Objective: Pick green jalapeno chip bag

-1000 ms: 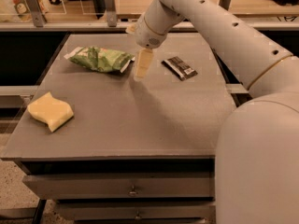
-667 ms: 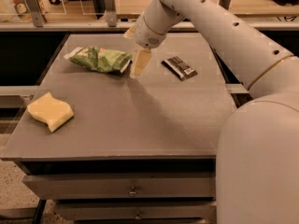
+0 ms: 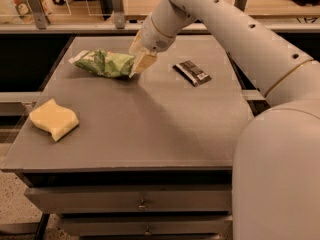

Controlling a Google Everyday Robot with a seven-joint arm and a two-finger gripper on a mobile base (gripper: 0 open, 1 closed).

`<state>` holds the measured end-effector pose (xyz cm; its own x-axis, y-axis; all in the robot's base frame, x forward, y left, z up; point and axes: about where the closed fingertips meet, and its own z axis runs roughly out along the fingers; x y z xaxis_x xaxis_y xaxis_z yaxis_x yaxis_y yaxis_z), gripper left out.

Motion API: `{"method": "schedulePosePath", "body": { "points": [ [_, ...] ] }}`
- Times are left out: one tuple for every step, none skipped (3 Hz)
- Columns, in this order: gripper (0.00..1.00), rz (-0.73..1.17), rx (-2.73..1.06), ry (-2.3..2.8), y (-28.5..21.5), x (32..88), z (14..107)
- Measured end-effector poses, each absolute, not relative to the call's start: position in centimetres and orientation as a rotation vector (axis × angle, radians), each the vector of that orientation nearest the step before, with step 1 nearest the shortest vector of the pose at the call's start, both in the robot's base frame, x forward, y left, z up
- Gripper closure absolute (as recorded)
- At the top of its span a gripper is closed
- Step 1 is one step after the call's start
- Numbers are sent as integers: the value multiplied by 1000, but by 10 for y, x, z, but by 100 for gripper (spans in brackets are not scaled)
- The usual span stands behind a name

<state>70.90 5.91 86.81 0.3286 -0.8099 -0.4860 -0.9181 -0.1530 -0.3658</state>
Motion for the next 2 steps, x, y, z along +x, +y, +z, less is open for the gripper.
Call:
{"method": "schedulePosePath", "body": {
  "points": [
    [43, 251, -1993, 1502, 64, 705, 867],
    [40, 257, -1994, 1493, 65, 704, 867]
  ]
}}
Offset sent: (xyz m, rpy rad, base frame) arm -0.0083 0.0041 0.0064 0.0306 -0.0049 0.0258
